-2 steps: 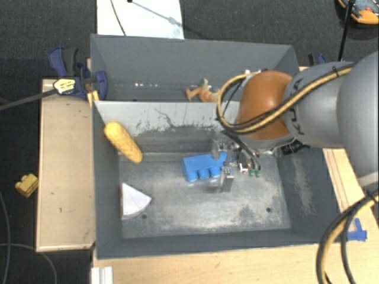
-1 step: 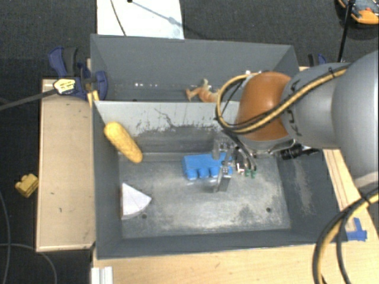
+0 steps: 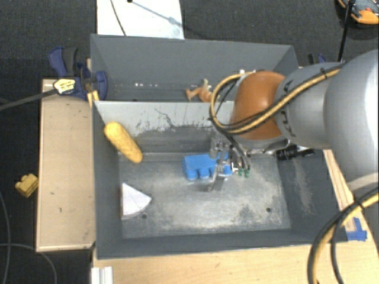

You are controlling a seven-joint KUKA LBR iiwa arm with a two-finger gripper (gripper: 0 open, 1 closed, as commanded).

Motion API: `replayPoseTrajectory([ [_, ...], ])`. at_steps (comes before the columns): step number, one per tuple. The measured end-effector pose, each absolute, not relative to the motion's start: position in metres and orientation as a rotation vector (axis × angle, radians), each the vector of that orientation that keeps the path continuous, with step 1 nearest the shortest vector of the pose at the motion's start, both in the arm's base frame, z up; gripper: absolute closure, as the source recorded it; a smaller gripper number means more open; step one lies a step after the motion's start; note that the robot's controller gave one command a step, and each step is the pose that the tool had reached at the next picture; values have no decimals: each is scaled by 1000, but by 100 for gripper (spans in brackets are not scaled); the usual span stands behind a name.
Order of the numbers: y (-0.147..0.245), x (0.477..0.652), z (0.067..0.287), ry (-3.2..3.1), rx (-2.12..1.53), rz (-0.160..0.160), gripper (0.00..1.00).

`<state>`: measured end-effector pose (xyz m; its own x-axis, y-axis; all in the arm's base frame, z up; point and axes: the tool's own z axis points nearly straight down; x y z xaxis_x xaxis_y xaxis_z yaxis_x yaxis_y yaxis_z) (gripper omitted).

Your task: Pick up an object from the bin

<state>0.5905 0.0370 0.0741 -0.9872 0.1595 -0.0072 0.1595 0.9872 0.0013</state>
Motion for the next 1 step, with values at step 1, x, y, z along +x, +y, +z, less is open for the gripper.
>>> replayPoseTrajectory([
  [1,43,590,74,3128,-218,0,0],
])
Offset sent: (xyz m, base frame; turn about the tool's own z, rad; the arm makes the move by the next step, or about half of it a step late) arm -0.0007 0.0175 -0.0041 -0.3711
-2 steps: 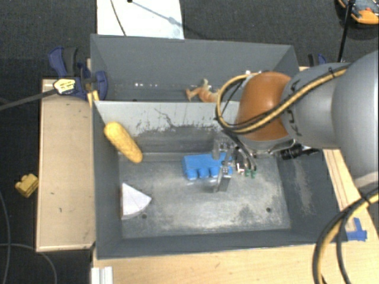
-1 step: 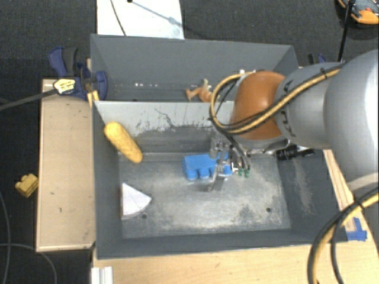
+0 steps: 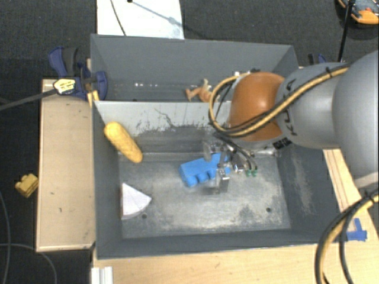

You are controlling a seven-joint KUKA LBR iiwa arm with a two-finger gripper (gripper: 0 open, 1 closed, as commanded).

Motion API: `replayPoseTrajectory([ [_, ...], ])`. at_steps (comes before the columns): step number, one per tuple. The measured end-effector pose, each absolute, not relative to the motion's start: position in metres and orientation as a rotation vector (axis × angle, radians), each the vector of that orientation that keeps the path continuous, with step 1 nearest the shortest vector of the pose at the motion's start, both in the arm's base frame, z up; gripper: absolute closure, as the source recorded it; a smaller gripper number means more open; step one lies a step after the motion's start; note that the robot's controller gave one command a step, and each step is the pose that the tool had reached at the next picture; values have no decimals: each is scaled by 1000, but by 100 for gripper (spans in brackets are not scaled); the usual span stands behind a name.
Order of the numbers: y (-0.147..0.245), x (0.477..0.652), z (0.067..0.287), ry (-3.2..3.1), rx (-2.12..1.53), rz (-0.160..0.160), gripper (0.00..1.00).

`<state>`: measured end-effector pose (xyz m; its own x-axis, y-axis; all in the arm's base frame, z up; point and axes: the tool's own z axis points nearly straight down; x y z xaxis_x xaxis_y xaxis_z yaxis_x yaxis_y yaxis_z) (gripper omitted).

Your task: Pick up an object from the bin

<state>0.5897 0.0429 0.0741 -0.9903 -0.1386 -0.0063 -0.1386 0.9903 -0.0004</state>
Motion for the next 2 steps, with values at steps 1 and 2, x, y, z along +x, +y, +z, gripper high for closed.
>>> replayPoseTrajectory([
  [1,50,591,73,3118,-298,-2,0],
  [2,55,592,72,3122,-253,1,0],
])
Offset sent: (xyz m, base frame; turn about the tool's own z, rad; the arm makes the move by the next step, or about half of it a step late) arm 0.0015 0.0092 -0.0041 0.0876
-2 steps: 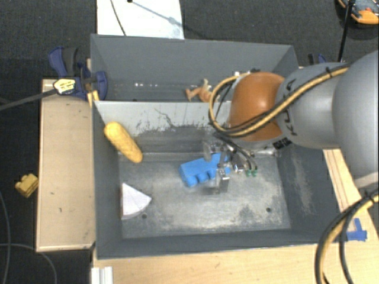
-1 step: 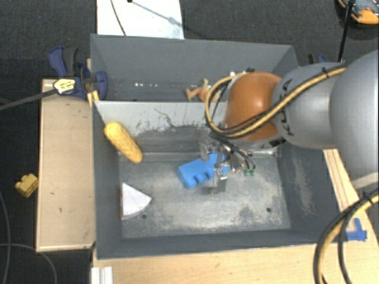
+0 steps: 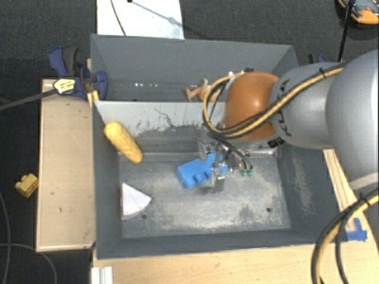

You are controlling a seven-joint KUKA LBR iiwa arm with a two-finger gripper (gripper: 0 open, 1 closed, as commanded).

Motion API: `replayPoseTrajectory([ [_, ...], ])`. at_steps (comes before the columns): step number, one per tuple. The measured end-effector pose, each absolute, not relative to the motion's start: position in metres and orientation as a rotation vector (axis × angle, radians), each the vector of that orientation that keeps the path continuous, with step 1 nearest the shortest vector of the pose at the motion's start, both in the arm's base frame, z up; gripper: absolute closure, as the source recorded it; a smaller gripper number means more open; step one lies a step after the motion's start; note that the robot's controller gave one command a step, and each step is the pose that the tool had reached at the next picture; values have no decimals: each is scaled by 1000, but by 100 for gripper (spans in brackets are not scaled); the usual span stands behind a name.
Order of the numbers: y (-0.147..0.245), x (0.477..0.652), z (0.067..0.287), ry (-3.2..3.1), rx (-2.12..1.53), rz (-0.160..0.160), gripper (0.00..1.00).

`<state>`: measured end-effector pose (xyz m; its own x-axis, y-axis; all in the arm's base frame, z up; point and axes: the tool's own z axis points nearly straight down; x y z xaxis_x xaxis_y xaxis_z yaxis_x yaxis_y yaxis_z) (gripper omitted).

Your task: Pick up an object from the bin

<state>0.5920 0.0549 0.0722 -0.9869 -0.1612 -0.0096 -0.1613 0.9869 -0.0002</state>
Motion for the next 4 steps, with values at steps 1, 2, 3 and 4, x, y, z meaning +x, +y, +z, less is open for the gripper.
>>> replayPoseTrajectory([
  [1,80,592,72,3115,-315,-1,0],
  [2,87,591,72,3113,-340,1,0],
  [3,70,588,72,3132,-154,4,0],
  [4,63,588,71,3137,-112,2,0],
])
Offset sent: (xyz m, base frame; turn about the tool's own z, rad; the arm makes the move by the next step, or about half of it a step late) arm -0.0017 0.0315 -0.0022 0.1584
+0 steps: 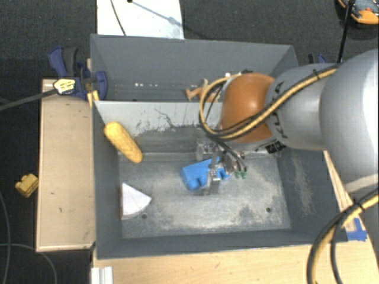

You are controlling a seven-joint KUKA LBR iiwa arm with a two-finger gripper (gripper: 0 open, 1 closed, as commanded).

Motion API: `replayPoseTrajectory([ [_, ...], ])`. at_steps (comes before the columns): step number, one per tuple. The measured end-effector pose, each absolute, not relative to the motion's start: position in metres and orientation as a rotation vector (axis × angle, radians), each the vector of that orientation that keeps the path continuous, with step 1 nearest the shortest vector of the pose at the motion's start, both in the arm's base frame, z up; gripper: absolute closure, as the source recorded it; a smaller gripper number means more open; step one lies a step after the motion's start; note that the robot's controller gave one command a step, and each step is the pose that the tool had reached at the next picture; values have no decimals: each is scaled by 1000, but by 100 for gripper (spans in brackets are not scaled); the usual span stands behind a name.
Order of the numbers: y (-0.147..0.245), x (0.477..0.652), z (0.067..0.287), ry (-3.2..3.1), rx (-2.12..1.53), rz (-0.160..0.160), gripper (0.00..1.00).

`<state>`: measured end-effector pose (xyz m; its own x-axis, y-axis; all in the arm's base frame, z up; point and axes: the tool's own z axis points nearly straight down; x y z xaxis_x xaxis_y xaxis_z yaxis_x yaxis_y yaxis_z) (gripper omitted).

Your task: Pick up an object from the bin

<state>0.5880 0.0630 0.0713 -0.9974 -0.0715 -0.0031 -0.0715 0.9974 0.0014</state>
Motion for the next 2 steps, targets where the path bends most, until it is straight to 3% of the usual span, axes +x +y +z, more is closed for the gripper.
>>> replayPoseTrajectory([
  [1,73,543,71,3105,-473,1,100],
  [2,73,543,71,3105,-472,2,100],
])
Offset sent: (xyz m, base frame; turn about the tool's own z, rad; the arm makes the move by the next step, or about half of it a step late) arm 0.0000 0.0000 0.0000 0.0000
